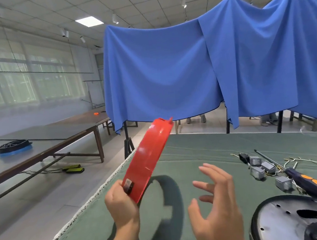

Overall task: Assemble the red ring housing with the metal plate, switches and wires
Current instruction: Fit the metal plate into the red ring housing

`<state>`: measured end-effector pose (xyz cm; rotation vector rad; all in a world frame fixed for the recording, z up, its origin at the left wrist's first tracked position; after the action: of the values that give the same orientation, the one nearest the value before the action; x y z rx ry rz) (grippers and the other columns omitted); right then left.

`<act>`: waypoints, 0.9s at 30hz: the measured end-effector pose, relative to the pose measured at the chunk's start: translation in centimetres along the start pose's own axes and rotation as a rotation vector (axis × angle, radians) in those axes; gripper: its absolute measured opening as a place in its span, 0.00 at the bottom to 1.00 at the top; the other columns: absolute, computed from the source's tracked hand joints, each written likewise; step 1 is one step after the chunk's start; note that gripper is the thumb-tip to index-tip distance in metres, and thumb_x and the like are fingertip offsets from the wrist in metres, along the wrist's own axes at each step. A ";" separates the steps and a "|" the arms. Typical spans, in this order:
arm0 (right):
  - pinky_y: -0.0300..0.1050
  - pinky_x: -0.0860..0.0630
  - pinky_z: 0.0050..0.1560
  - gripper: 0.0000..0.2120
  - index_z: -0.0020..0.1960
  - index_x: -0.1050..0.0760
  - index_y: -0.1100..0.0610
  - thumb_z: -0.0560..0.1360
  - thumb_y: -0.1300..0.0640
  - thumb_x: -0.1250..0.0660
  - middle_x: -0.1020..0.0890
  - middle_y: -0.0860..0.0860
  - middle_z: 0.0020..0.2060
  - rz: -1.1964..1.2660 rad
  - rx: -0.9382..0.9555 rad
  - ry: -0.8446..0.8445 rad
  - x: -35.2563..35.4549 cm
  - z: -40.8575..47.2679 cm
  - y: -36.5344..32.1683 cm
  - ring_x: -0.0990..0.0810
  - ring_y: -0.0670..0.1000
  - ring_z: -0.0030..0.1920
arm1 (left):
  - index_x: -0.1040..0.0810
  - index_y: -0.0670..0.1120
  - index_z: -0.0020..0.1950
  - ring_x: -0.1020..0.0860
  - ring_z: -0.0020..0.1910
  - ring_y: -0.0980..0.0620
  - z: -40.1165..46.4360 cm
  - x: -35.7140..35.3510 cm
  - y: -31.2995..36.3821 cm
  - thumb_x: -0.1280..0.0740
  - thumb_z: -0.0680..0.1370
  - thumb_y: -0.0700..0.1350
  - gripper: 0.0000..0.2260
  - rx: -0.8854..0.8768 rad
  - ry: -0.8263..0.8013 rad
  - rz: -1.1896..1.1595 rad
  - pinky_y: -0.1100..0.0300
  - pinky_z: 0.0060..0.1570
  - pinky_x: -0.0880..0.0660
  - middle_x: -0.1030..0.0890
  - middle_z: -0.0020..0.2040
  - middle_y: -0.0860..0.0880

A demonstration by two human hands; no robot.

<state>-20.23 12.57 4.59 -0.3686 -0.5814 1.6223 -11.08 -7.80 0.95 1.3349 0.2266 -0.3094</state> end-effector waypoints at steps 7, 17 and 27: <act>0.32 0.26 0.40 0.27 0.55 0.32 0.37 0.61 0.59 0.36 0.31 0.34 0.59 -0.021 -0.181 -0.035 -0.4 -0.2 2.3 0.22 0.34 0.48 | 0.41 0.47 0.29 0.33 0.23 0.49 -2.3 -1.1 -0.5 0.51 0.69 0.40 0.08 0.680 -0.075 -0.593 0.50 0.43 0.30 0.37 0.19 0.50; 0.39 0.28 0.40 0.25 0.52 0.32 0.35 0.64 0.60 0.30 0.30 0.39 0.56 -0.084 -0.415 -0.232 -1.5 -1.1 4.8 0.23 0.37 0.40 | 0.39 0.44 0.22 0.31 0.24 0.46 -5.1 -2.6 -2.1 0.49 0.68 0.45 0.14 1.153 -0.481 -0.656 0.33 0.51 0.30 0.37 0.22 0.49; 0.40 0.24 0.47 0.18 0.48 0.29 0.36 0.62 0.47 0.26 0.34 0.40 0.62 -0.077 -0.356 -0.394 -2.1 -1.0 4.7 0.22 0.41 0.48 | 0.33 0.42 0.26 0.24 0.27 0.43 -4.2 -3.1 -2.0 0.49 0.64 0.40 0.08 1.149 -0.515 -0.805 0.34 0.42 0.26 0.30 0.25 0.45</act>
<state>-23.26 10.40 0.89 -0.2815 -1.1784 1.5242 -14.57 -3.79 -0.78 2.1669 0.1312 -1.6206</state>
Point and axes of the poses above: each hand's wrist, its own z-axis towards the middle knuckle, its own x-axis out of the back of the hand, y = z × x, the point moved 6 cm from there along z, towards the middle knuckle
